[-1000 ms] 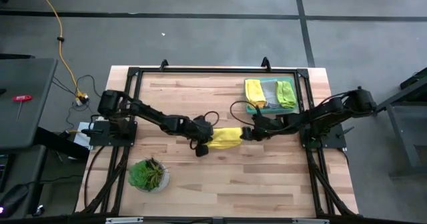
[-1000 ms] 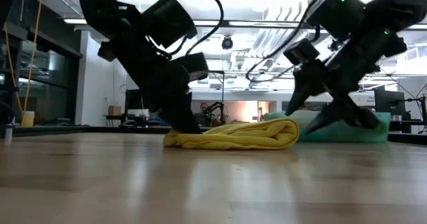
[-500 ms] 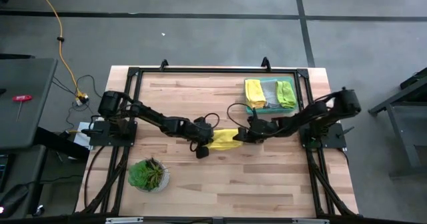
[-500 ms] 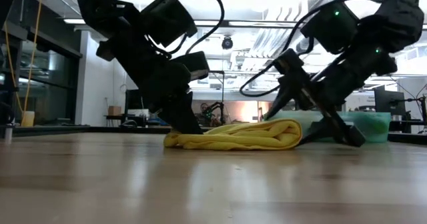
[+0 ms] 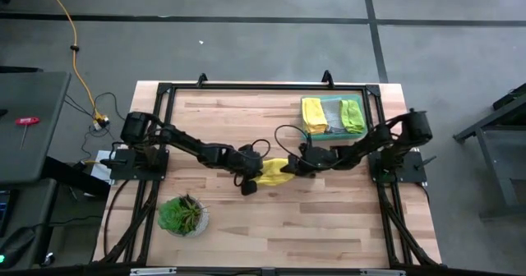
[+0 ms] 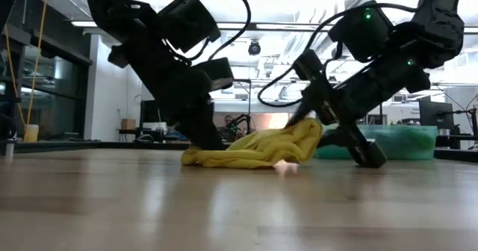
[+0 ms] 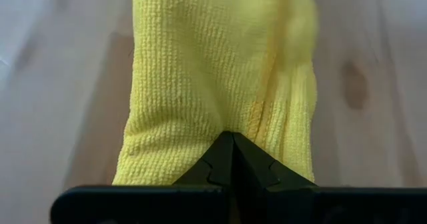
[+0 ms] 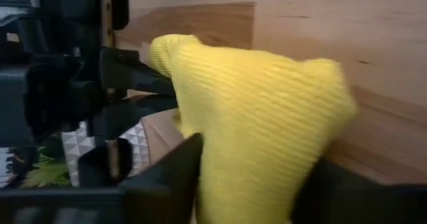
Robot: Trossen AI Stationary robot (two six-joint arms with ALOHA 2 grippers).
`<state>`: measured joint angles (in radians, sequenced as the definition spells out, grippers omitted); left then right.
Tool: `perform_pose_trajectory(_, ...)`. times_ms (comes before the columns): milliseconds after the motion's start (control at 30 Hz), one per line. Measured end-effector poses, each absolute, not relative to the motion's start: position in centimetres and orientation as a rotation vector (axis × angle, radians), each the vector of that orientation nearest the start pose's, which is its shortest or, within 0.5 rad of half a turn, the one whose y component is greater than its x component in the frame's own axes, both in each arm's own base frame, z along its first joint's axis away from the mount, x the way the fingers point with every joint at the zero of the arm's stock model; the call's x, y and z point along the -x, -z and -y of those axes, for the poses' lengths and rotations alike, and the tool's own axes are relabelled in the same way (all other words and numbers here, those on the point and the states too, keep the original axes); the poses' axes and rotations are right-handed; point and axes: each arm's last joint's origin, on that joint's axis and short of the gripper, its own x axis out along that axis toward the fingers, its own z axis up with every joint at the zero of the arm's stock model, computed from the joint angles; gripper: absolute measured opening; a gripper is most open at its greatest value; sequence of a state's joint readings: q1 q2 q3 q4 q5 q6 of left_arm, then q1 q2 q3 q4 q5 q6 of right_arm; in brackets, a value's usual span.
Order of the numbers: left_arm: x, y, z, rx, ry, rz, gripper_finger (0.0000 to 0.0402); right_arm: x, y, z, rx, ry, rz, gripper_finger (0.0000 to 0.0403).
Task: Fold microfiber towels
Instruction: Put the yellow towel into the green bin
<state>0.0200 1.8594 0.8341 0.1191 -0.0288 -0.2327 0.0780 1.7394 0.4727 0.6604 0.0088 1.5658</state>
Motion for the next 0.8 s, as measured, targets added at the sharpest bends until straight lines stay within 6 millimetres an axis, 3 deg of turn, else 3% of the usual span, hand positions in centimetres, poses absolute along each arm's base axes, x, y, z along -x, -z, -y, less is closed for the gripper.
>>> perform_pose_trajectory(100,-32.5,-11.3,-0.7,0.178,-0.108,-0.940,0.0000,-27.1,-9.8,-2.1,-1.456,0.406,-0.541,0.0043)
perform_pose_trajectory(133,-32.2,-11.9,-0.7,0.154,-0.097,-0.945,0.0000,-27.1,-10.1,-2.1,-1.423,0.390,-0.541,0.0023)
perform_pose_trajectory(233,-31.0,-14.6,-1.1,0.100,-0.091,-0.936,0.0000,-26.4,-11.4,-1.6,-1.368,0.355,-0.565,0.0019)
perform_pose_trajectory(400,-28.5,-21.1,-2.2,0.102,-0.135,-0.765,0.0000,-25.0,-16.2,-0.5,-1.227,0.292,-0.657,0.0006)
perform_pose_trajectory(567,-25.5,-27.1,-2.9,0.095,-0.233,-0.507,0.0000,-23.1,-24.0,1.6,-0.963,0.280,-0.789,0.0003)
perform_pose_trajectory(800,-22.8,-30.4,-3.5,0.113,-0.326,-0.338,0.0000,-19.0,-33.5,4.8,-0.499,0.216,-1.087,0.0001)
